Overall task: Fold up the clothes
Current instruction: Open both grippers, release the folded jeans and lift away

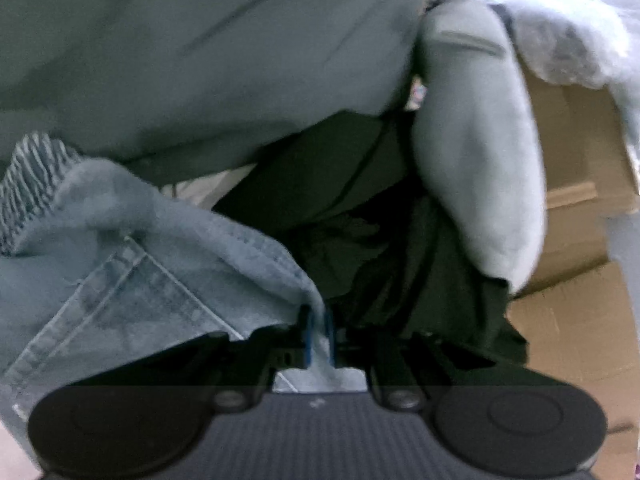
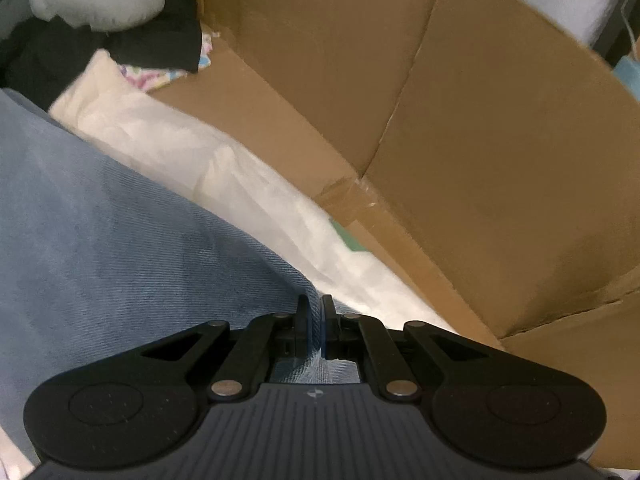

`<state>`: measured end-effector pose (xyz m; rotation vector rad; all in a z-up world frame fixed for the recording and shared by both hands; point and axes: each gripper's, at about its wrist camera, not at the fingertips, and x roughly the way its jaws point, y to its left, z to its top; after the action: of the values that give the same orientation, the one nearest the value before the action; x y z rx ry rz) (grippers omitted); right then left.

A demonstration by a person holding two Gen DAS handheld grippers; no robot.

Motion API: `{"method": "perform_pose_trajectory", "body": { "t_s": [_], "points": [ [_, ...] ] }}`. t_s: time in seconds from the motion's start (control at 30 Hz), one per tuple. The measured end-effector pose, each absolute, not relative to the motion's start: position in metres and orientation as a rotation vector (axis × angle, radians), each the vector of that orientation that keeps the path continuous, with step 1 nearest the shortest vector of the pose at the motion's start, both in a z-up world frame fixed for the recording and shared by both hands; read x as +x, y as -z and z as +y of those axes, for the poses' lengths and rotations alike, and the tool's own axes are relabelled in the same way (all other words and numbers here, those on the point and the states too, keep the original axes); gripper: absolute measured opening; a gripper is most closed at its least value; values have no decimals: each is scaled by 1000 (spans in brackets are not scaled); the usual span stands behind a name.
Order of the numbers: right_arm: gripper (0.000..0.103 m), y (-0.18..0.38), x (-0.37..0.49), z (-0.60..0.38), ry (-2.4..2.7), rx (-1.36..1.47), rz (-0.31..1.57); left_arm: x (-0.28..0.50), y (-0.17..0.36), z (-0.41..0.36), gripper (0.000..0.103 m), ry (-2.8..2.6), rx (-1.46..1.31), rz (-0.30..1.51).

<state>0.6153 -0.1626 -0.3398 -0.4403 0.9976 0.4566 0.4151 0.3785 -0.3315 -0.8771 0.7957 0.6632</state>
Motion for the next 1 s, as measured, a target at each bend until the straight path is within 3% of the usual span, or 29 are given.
{"method": "perform_pose_trajectory", "body": {
  "t_s": [0.33,0.4,0.47,0.53,1.0],
  "points": [
    [4,361,631,-153,-440,-428,1053,425,339,373,14,-702,-813,788],
    [17,348,632,-160,-431,-372,1056,426,331,364,20,-710,-754,790],
    [49,331,628,-167,-425,-351,1047,428,320,349,36,-708,-673,788],
    [56,312,621,-175,-437,-334,1030,428,311,335,57,-685,-623,780],
    [62,234,517,-254,-417,-253,876,424,287,208,61,-428,-465,822]
  ]
}}
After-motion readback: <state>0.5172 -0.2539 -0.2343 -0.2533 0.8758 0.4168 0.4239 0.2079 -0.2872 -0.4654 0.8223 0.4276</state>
